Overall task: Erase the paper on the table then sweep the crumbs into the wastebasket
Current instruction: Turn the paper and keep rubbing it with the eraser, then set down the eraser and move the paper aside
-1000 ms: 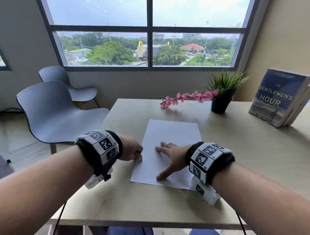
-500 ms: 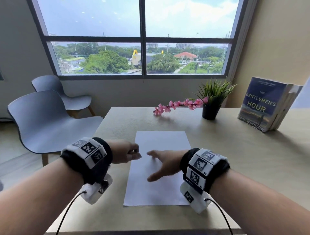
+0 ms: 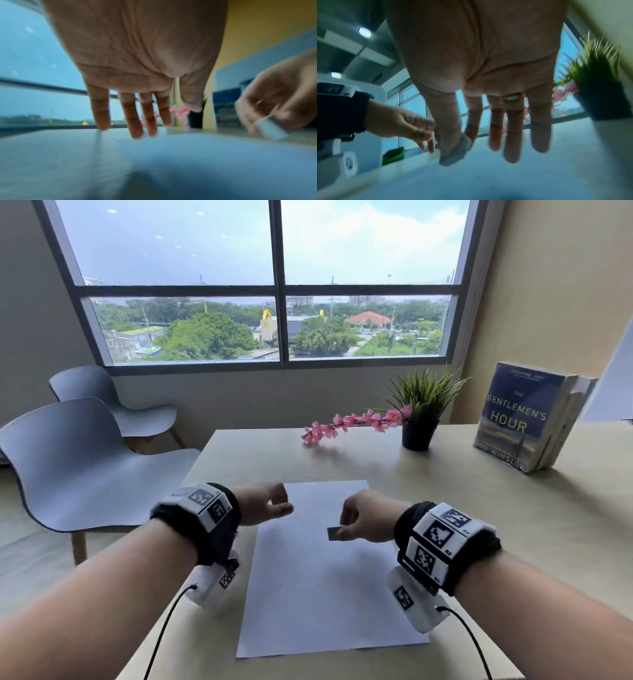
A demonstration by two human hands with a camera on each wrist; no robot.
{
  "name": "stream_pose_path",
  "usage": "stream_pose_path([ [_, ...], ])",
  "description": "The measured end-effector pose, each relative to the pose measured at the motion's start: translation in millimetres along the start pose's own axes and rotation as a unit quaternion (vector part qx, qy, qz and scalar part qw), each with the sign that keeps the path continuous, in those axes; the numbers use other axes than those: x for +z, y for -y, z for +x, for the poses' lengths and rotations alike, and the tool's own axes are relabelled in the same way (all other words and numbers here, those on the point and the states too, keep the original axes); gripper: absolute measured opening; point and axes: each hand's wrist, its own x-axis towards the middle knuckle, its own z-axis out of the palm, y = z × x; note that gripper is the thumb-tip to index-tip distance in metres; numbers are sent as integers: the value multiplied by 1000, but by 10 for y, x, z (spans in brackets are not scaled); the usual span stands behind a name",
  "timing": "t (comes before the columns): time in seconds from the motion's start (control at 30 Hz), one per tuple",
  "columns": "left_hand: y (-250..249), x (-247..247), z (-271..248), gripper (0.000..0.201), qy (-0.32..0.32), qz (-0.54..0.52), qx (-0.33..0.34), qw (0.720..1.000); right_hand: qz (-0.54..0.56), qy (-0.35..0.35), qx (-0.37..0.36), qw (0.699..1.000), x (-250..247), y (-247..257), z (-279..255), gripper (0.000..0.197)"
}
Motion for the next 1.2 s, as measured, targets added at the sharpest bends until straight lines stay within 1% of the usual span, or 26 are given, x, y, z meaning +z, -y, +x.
stream_pose_path([
  [0.03,68,1,66,48,-10,50,-37,998,-35,14,19,999,-12,-53,-20,38],
  [0.1,192,17,170,85,12,107,-99,989,-74,41,38,996,-13,-127,-50,43],
  [0.13,218,20,202,99,34,111,-115,987,-80,51,40,995,0,-146,-57,43],
  [0.17,221,30,224,108,50,101,-120,986,-79,59,41,994,20,-149,-59,43],
  [0.2,208,41,246,113,59,86,-117,988,-77,64,40,994,38,-150,-58,42],
  [0.27,142,64,252,110,53,68,-97,992,-73,64,38,995,69,-135,-42,41],
  [0.33,108,84,251,104,39,77,-87,992,-68,59,38,995,89,-117,-15,41],
  [0.43,167,72,233,102,15,53,-72,996,-49,56,34,997,130,-69,25,41],
  [0.5,225,7,192,103,-19,18,-62,998,-24,52,35,998,156,-33,60,40],
  [0.6,321,-177,21,105,-113,-28,-38,993,19,26,38,999,145,11,109,38],
  [0.67,382,-303,-141,110,-179,-87,19,980,69,-1,37,997,117,9,149,31],
  [0.7,416,-350,-219,112,-211,-126,56,968,108,-19,32,993,105,3,172,26],
  [0.77,472,-429,-430,114,-268,-193,118,936,190,-60,12,980,71,19,214,27],
  [0.87,548,-503,-723,115,-343,-247,150,894,277,-98,-16,956,-12,121,225,27],
  [0.93,551,-533,-908,106,-369,-288,135,873,335,-106,-43,935,-60,233,231,24],
  [0.97,539,-535,-995,102,-376,-295,113,871,369,-119,-64,920,-80,298,232,23],
  [1.0,524,-536,-1090,99,-380,-279,88,877,401,-142,-89,901,-101,371,228,21],
  [1.03,533,-535,-1196,99,-384,-256,68,885,418,-180,-115,883,-117,447,222,18],
  [1.1,607,-536,-1407,104,-381,-236,44,893,405,-269,-164,858,-179,576,191,13],
  [1.13,658,-546,-1521,105,-394,-219,38,892,399,-295,-184,848,-222,628,166,13],
  [1.17,703,-553,-1641,102,-407,-204,32,890,392,-303,-205,844,-262,670,140,13],
  [1.2,748,-518,-1773,93,-423,-198,20,884,380,-307,-220,845,-293,695,109,16],
])
